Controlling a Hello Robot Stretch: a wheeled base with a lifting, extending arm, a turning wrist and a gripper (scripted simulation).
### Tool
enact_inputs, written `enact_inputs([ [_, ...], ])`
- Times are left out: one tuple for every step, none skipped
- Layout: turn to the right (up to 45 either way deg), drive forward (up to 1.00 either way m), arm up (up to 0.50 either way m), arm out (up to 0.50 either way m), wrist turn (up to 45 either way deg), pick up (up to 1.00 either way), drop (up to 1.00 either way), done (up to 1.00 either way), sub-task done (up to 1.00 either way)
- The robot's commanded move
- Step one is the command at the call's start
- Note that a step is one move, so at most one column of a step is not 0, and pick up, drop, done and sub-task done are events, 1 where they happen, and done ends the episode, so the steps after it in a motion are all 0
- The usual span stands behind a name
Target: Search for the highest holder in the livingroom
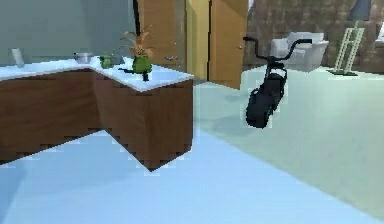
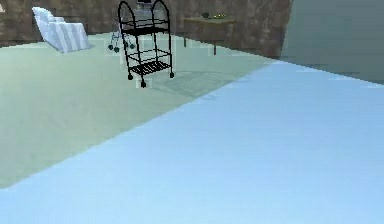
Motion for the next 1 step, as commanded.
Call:
enact_inputs([
  [9.0, 0.0, 0.0, 0.0, 0.0, 0.0, 0.0, 0.0, 0.0],
])
